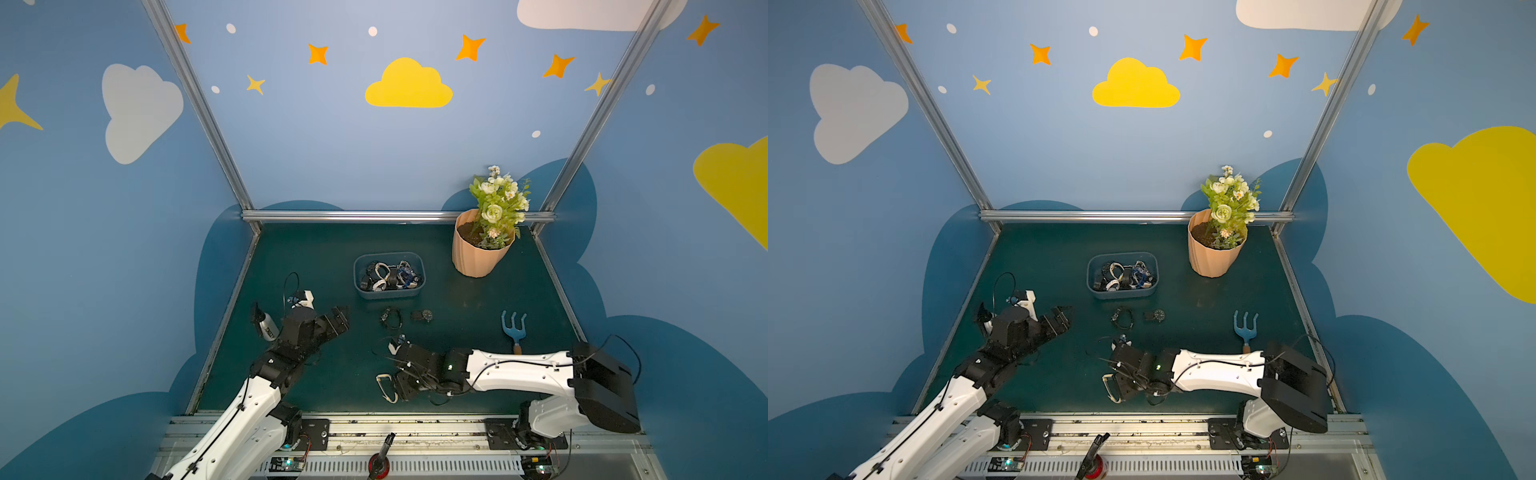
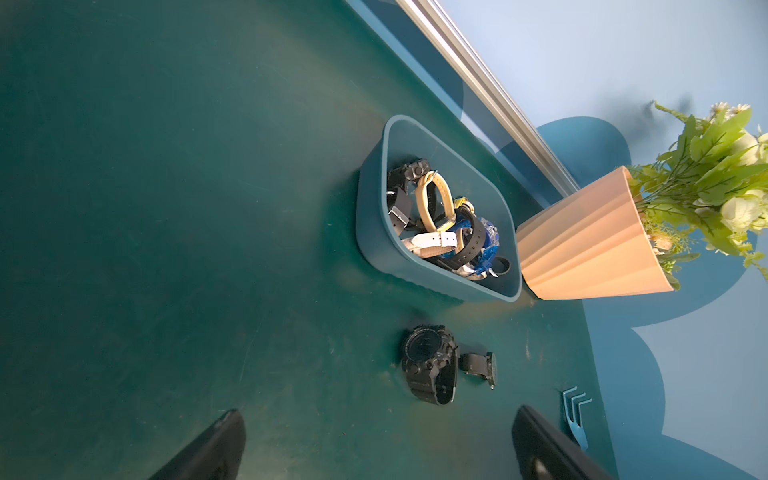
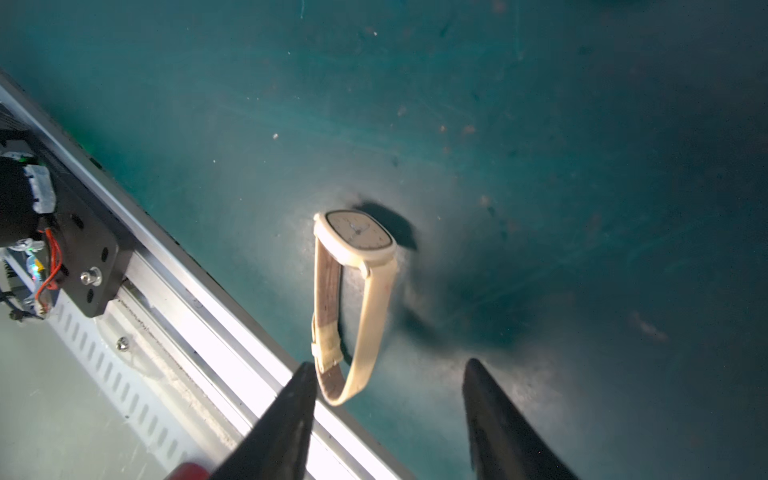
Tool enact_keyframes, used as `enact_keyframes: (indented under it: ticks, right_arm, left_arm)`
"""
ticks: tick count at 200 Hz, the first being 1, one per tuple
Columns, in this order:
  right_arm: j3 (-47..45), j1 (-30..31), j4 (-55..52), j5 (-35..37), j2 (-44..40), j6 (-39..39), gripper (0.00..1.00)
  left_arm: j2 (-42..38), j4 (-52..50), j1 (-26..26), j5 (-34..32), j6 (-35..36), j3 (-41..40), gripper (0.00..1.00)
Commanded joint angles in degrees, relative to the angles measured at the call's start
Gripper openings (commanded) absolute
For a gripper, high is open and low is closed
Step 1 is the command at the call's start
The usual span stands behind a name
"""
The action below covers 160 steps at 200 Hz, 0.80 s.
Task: Put the watch into the storage box
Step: Pick up the watch at the center of the board.
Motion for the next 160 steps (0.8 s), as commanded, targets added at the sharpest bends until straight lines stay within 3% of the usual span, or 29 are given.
enact_keyframes:
  ticks: [1,42,140,160]
  right_arm:
    - [2.5,0.1,-1.8,-2.1,2.5,-0.7,0.50]
    - [5.1,-0.6,-3.2,-3.6,6.5,-0.8,0.42]
    - [8.5,-3.2,-6.3,-2.3,11.6,-1.4,0.01]
    - [8.4,-3.2,-6.4,-0.9,10.2,-1.6,0.00]
  left_arm:
    - [-1.8,-1.4,0.2,-1.5,0.7,-0.9,1.00]
    - [-3.2,-2.4,0.2,-2.3,1.0,-1.0,1.00]
    - [-2.8,-2.4,0.2,-2.3,1.1,-0.7,1.00]
    - [-2.2,-1.9,0.2,-2.2,1.0,-0.7,1.00]
